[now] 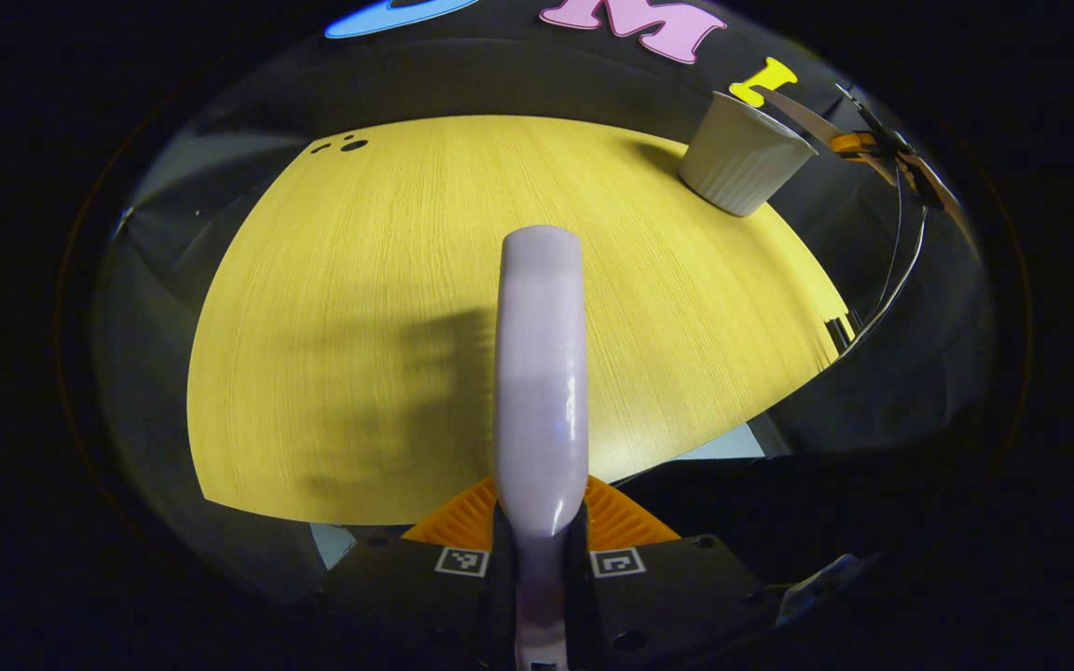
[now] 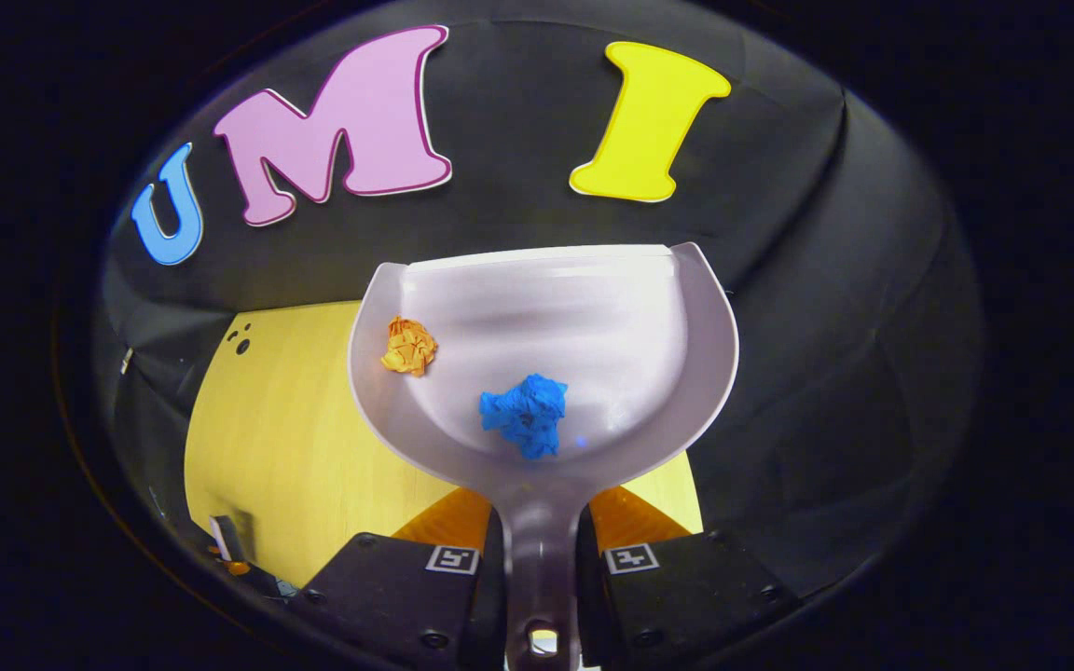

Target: Pick up the small broom and dustpan from the desktop, sweep the trash into the dustpan with the broom, and then empty the trash into the garbage bin.

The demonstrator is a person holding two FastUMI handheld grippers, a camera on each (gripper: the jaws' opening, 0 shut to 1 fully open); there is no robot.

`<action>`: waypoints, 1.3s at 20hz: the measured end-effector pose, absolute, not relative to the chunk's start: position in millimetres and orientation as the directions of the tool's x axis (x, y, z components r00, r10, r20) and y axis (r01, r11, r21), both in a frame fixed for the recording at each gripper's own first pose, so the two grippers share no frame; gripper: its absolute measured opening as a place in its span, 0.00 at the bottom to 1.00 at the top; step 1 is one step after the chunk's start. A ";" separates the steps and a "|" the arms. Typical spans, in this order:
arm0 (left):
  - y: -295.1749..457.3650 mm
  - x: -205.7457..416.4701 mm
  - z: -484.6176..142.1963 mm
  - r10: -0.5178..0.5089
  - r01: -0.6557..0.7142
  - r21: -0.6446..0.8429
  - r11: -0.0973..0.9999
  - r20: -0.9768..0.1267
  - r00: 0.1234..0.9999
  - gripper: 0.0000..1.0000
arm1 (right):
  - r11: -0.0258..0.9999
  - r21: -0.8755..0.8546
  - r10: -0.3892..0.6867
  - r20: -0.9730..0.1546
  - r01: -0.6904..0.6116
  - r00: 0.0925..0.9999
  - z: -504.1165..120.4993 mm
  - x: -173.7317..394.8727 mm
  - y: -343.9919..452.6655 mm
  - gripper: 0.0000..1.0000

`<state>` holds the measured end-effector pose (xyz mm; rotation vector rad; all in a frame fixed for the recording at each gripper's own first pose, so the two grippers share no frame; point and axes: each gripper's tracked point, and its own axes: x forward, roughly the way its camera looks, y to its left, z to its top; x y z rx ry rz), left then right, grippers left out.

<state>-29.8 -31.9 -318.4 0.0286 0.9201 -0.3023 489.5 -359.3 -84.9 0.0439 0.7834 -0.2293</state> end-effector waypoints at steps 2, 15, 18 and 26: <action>-30.5 -29.0 -318.1 -0.246 0.262 -0.111 0.959 -0.785 0.569 0.25 | 0.970 -0.127 -0.237 -0.699 0.209 0.675 -92.7 501.2 -365.5 0.30; -16.4 -10.1 -306.8 -0.244 0.212 -0.146 0.966 -0.783 0.572 0.25 | 0.805 -0.568 -0.513 -0.518 0.173 0.685 -97.1 511.9 -391.6 0.35; -10.6 -9.8 -307.0 -0.239 0.188 -0.158 0.969 -0.785 0.571 0.25 | 0.700 -0.698 -0.575 -0.422 0.154 0.701 -94.9 514.2 -398.8 0.34; -7.8 -15.8 -316.1 -0.246 0.132 -0.207 0.969 -0.805 0.540 0.25 | 0.317 -0.948 -0.623 -0.175 0.041 0.762 -58.4 514.4 -399.9 0.34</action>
